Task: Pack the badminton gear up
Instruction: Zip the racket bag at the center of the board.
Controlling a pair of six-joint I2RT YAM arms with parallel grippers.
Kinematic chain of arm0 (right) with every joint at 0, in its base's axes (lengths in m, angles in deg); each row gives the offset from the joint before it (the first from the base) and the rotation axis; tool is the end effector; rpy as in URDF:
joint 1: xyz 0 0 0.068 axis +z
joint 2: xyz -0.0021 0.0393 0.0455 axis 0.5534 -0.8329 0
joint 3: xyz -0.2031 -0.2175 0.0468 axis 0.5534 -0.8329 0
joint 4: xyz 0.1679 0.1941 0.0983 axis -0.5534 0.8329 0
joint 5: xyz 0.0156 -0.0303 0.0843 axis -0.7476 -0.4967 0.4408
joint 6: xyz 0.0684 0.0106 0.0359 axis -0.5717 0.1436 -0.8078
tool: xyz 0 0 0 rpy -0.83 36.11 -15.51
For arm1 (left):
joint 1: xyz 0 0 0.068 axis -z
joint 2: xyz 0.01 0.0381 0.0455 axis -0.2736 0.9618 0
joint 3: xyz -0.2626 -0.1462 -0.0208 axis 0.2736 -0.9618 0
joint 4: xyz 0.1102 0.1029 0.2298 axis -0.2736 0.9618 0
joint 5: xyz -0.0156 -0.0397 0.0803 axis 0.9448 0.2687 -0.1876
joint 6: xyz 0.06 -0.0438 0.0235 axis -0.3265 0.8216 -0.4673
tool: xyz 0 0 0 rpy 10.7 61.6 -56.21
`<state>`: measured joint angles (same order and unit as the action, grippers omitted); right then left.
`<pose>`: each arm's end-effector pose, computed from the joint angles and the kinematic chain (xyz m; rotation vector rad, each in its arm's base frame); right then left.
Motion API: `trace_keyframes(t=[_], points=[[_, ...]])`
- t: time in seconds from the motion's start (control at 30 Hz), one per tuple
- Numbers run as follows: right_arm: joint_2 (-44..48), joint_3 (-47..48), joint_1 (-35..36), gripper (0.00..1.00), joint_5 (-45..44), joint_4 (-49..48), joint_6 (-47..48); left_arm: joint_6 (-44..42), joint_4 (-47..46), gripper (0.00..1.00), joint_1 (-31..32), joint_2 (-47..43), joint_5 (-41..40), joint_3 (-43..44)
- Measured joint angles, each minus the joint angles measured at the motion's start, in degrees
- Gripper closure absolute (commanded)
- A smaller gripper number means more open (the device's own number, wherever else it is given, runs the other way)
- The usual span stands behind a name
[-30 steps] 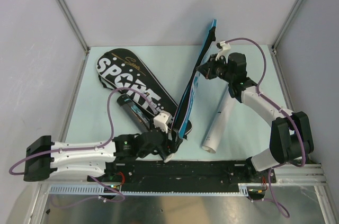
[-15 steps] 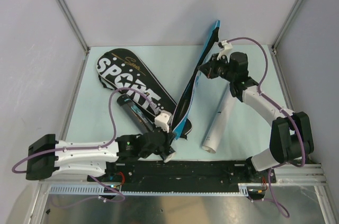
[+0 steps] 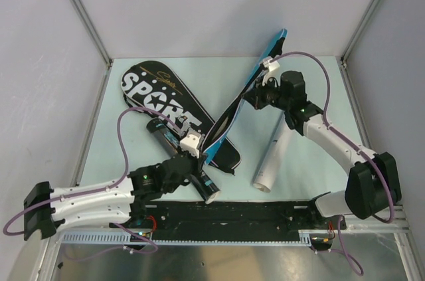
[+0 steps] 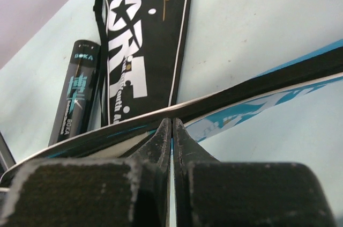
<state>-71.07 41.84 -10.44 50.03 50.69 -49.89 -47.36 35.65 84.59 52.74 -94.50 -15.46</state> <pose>0.3235 0.1681 0.3303 -0.5589 1.8100 0.7546 0.1091 -0.1803 0.2403 0.3847 1.9247 -0.5091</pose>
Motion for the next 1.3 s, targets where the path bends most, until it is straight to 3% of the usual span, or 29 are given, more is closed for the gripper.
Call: trace_keyframes(t=[0.27, 0.63, 0.9, 1.3], points=[[2.4, -3.0, 5.7, 1.0, -1.8, 1.0, 0.8, -4.9, 0.7, 1.0, -3.0, -0.9, 0.4, 0.0], [5.3, -6.0, 25.0, 1.0, -10.5, 1.2, -1.7, -8.7, 0.9, 1.0, -5.8, -1.9, 2.1, 0.0], [5.4, -6.4, 29.0, 1.0, -18.4, 0.2, -8.9, -9.3, 1.4, 1.0, -6.3, -1.9, 2.3, 0.3], [5.5, -8.5, 32.9, 1.0, -20.8, -1.8, -13.2, -9.3, 2.5, 1.0, -9.3, -2.4, 3.9, 1.0]])
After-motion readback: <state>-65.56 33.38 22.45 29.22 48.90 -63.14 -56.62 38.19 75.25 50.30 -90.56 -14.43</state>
